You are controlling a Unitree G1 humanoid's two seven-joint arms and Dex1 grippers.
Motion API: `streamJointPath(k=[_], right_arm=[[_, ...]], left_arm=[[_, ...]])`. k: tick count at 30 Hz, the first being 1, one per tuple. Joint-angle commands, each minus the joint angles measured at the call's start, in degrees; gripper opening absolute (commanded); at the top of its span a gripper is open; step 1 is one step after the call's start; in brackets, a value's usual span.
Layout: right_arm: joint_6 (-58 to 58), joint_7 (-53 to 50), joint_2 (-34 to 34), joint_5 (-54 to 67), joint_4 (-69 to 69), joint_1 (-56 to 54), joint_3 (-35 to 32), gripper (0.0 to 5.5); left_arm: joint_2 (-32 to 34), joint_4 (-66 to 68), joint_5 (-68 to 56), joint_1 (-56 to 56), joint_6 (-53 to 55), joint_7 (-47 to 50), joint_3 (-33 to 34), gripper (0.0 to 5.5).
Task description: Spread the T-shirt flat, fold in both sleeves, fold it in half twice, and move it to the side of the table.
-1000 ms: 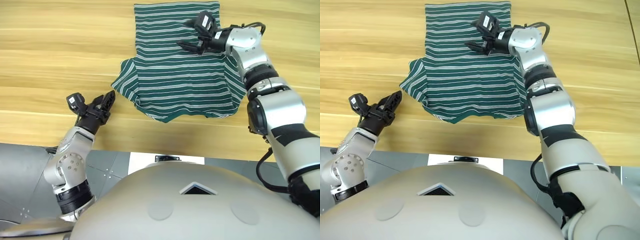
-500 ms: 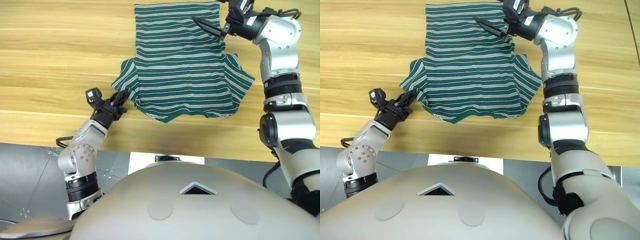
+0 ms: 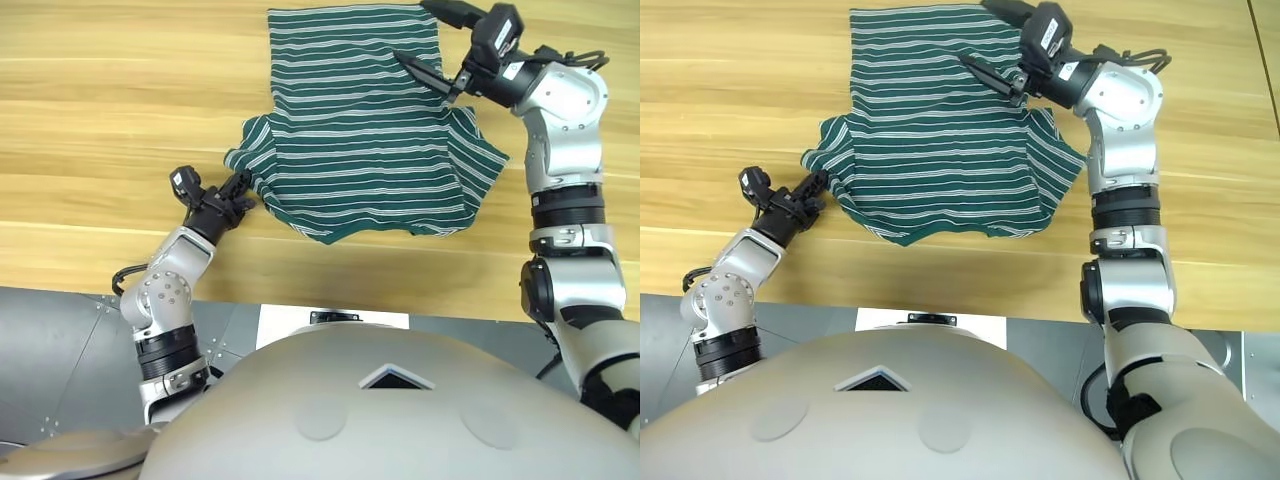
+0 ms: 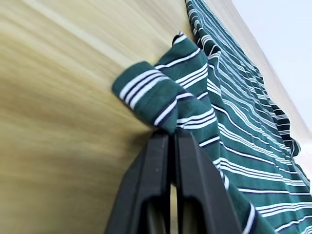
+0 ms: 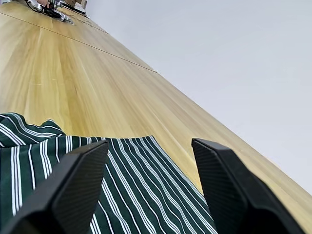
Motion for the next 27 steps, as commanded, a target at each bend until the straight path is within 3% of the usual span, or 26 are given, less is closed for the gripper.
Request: streamJointPath(k=[1, 10, 19, 24, 27], right_arm=[[0.3, -0.9, -1.0, -0.3, -1.0, 2.2, -0.1, 3.2], [-0.2, -1.9, -4.9, -1.4, -5.4, 9.3, -0.5, 3.2], [-0.3, -2.1, -8.1, -1.8, -7.6, 14.2, -0.1, 3.2], [0.0, -2.5, -8.3, -2.5, -7.5, 16.0, 0.3, 3.2], [0.6, -3.1, -8.5, -2.3, -8.7, 17.9, -0.2, 3.2]], left_arm=[[0.3, -2.5, -0.5, 1.4, 0.0, -0.3, -0.1, 0.03], [6.7, -9.8, 15.5, 1.8, -8.2, -4.4, -14.9, 0.03], [15.0, -11.3, 40.4, -0.1, -19.5, -6.5, -36.6, 0.03], [17.5, -13.8, 49.6, 0.4, -21.5, -6.3, -43.6, 0.03], [18.2, -11.5, 52.7, 0.1, -21.1, -6.2, -44.5, 0.03]])
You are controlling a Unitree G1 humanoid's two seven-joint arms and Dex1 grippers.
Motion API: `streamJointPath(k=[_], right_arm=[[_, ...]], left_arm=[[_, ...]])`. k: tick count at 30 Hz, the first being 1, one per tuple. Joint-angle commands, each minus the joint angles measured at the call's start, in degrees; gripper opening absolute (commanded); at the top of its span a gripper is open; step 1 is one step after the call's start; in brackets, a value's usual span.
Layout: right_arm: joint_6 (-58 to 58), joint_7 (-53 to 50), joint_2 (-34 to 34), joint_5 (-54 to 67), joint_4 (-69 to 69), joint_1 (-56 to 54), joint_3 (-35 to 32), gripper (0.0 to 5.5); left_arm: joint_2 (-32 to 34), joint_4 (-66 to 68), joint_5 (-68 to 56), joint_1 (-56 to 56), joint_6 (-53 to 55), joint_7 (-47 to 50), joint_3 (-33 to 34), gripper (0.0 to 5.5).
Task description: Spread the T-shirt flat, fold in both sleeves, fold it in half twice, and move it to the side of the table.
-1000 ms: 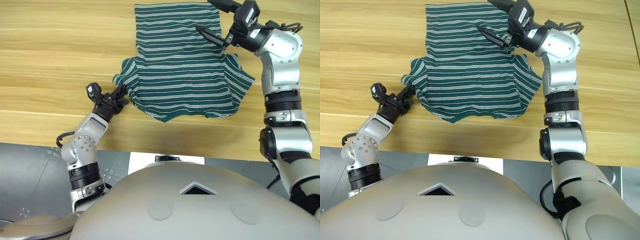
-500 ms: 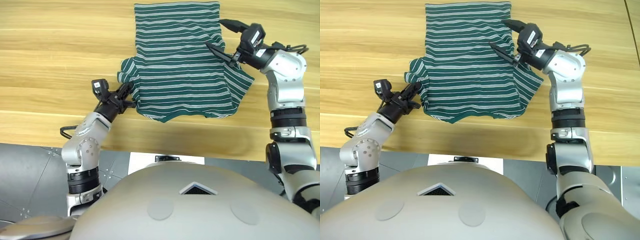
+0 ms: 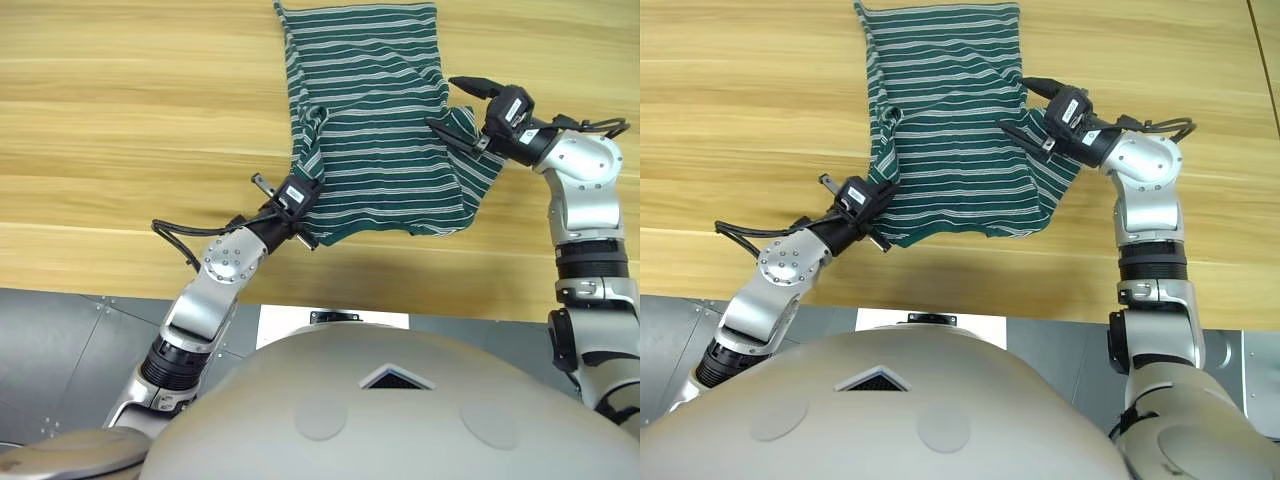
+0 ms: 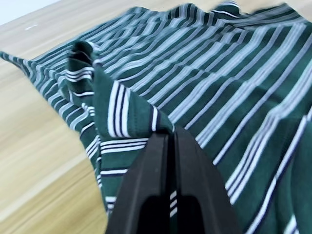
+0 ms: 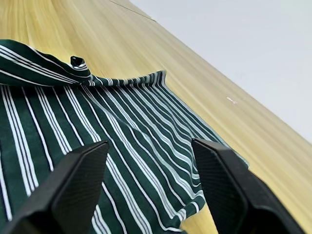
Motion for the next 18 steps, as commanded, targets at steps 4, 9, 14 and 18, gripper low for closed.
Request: streamJointPath(k=[4, 9, 14, 18], right_arm=[[1.6, -0.8, -0.9, 0.0, -3.5, 3.0, 0.1, 3.2], [2.5, -1.1, -0.5, 0.6, -4.2, 3.9, -0.3, 3.2], [15.1, -4.4, -0.8, 9.0, -10.4, 9.5, -7.5, 3.2], [27.9, -5.1, -3.5, 15.7, -14.8, 18.5, -13.8, 3.2]], left_arm=[[0.7, 0.5, 4.3, 0.0, 0.8, 0.3, 0.4, 0.63], [-0.8, -3.3, 5.9, 0.5, 1.5, 1.3, 0.2, 1.34], [-2.4, -11.6, 5.4, 5.2, 2.0, 1.0, -2.8, 1.99], [-1.2, -14.5, 7.4, 9.8, -3.0, 3.1, -0.8, 1.99]])
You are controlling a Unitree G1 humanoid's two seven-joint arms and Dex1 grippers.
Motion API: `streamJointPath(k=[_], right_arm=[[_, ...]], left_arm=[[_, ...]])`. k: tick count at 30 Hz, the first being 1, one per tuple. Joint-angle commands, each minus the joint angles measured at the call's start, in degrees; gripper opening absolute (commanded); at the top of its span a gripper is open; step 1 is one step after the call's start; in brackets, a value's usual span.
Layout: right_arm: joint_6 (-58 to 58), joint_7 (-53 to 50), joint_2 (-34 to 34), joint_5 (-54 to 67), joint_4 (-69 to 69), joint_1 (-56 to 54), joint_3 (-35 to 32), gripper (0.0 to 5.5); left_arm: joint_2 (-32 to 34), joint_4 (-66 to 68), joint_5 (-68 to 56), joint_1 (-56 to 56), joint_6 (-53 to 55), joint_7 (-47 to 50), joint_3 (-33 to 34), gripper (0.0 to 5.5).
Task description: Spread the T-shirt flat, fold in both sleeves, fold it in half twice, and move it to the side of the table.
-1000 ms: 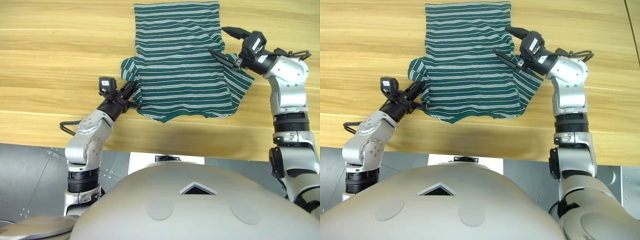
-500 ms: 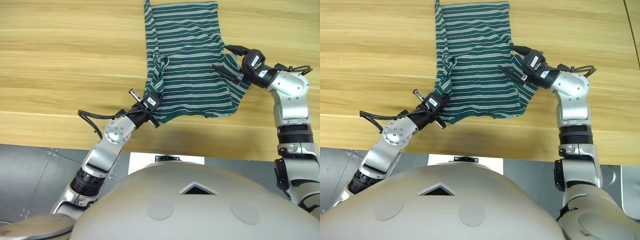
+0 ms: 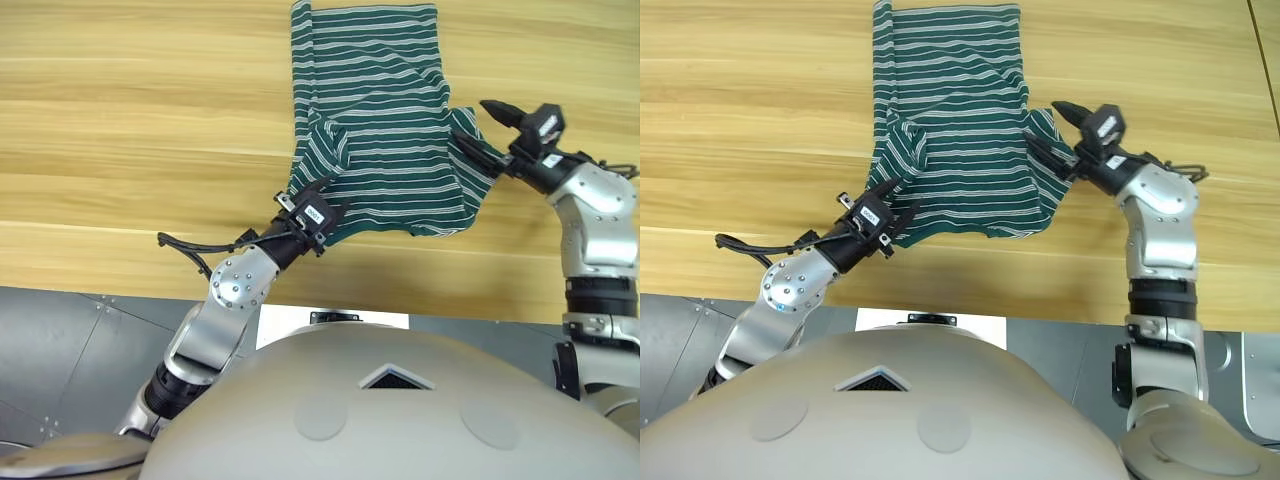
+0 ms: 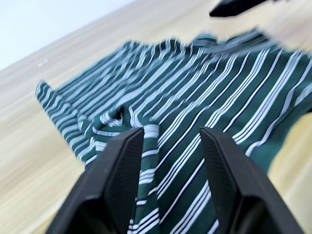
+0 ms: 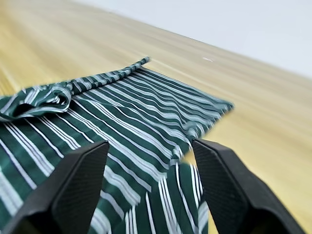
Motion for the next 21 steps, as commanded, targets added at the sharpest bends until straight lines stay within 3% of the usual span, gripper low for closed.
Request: streamJointPath(k=[1, 6, 13, 21], right_arm=[[10.3, -2.0, -3.0, 3.0, -3.5, 7.8, -4.9, 3.2], [17.2, -7.5, -1.5, 2.7, -5.7, 12.0, -6.3, 3.2], [19.9, -11.5, 1.0, 1.2, -0.7, 8.2, -4.2, 3.2], [21.7, -9.5, 2.2, 2.7, 0.0, 7.0, -2.3, 1.76]], left_arm=[[1.1, -0.9, 3.2, 4.3, -5.3, 3.7, 3.3, 1.99], [0.2, 1.4, 2.4, 9.0, -10.2, 5.7, 5.8, 1.99], [0.1, 5.4, 0.8, 11.8, -7.2, 3.5, 5.1, 1.99], [-0.4, 9.1, -2.4, 10.3, -5.7, 0.8, 7.3, 2.01]])
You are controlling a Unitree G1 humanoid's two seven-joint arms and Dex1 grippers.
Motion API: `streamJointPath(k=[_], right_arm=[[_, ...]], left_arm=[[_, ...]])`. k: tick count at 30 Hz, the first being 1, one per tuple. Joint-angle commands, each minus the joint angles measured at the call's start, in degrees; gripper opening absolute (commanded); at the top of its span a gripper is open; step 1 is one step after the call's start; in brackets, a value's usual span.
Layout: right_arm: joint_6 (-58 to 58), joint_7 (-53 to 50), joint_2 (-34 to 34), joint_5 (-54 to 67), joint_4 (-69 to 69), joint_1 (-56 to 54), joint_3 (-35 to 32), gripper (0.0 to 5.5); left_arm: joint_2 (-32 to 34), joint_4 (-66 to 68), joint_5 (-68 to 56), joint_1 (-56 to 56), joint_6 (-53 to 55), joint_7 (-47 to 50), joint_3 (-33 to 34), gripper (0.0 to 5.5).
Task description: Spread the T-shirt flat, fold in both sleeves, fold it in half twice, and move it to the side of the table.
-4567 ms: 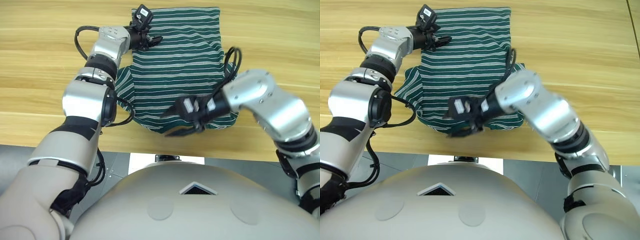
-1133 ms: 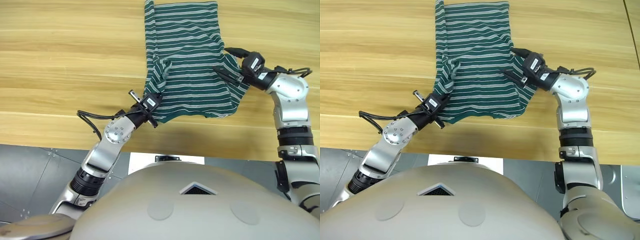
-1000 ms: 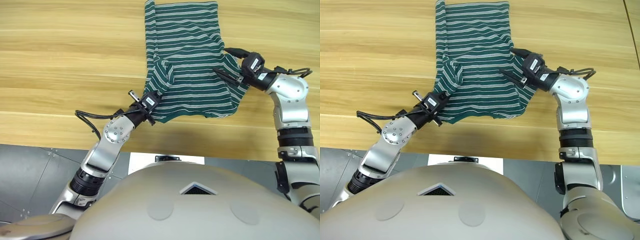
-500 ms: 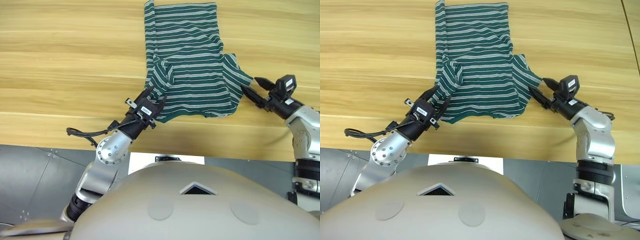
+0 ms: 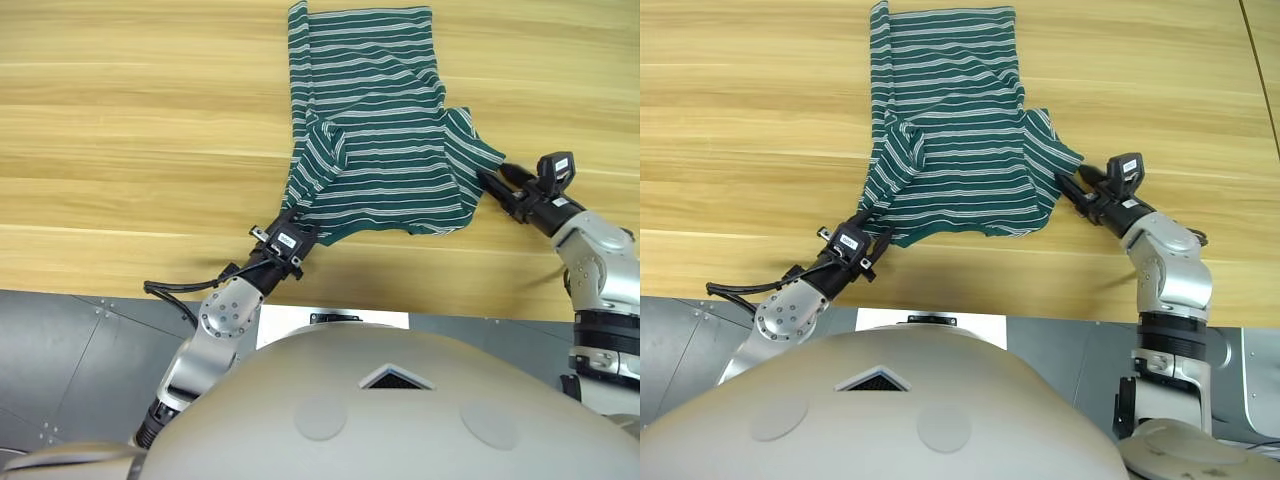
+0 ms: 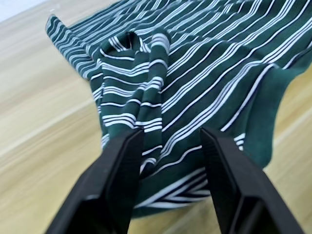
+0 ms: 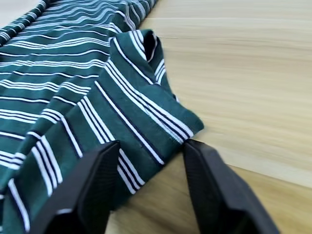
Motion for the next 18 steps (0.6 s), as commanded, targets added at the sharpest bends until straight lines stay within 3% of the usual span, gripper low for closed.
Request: streamJointPath(k=[1, 10, 14, 18], right_arm=[[2.0, 0.1, 1.2, 0.0, 1.3, -0.1, 1.3, 1.55], [-1.3, -1.9, 2.0, -1.4, -1.2, -0.3, 0.8, 0.04], [-4.6, -2.0, 1.7, -3.1, -6.8, 0.3, 1.5, 0.04], [-14.6, -2.1, -3.8, -16.1, -15.5, 2.9, 7.7, 0.04]], left_arm=[[-0.4, 0.8, -2.6, -0.1, 1.5, -1.6, 1.3, 2.01], [-2.5, 0.7, -10.4, 0.1, 3.7, -3.9, 3.9, 2.01], [-2.6, 0.9, -10.9, -0.4, 4.1, -3.6, 4.3, 2.01], [-2.6, 0.1, -11.1, -0.3, 4.5, -3.3, 4.3, 2.01]])
